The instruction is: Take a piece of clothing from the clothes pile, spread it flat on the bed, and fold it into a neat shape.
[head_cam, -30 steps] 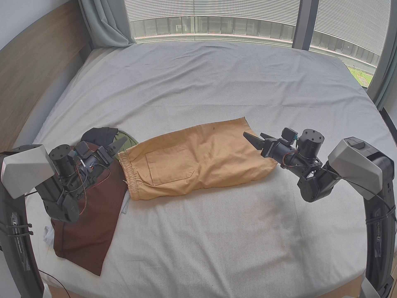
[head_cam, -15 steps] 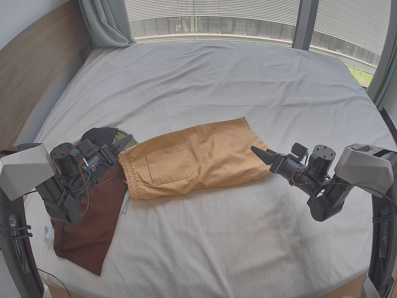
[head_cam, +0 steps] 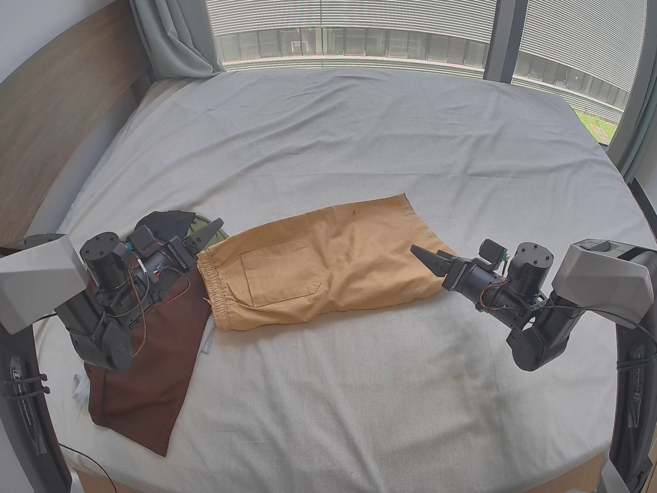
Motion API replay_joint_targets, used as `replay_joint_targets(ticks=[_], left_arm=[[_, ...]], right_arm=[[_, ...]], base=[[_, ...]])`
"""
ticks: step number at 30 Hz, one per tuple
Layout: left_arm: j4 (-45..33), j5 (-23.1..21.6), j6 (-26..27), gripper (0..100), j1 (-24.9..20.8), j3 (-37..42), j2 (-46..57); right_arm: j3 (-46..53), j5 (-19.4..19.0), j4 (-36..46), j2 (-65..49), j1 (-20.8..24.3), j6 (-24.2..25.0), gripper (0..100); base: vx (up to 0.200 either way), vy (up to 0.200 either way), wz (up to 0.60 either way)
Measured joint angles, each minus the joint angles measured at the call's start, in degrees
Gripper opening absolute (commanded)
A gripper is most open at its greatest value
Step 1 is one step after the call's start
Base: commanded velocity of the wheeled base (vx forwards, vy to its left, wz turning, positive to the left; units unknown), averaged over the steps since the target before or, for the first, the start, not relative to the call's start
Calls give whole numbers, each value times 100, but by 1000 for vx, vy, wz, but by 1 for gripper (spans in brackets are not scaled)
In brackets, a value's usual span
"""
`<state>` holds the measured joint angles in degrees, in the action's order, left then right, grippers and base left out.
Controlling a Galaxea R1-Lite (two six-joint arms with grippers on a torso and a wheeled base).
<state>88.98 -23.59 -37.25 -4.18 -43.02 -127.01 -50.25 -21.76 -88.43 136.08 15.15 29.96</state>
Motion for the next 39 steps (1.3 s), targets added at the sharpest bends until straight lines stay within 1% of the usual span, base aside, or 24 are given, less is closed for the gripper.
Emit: replay_joint_targets(ticks=[13, 18, 24, 39], left_arm=[[0, -20, 30, 100, -174, 291, 26], [0, -28, 134, 100, -199, 374, 24], [0, -24, 329, 100, -207, 391, 20], [0, -30, 332, 100, -188, 369, -2]], right_arm=[[65, 1, 11, 39, 63, 2, 100], [174, 1, 11, 99, 182, 13, 100], [196, 124, 11, 363, 240, 6, 100], [96, 151, 22, 931, 251, 30, 100]], base=[[0, 0, 0], [0, 0, 0], [0, 0, 0], [0, 0, 0]])
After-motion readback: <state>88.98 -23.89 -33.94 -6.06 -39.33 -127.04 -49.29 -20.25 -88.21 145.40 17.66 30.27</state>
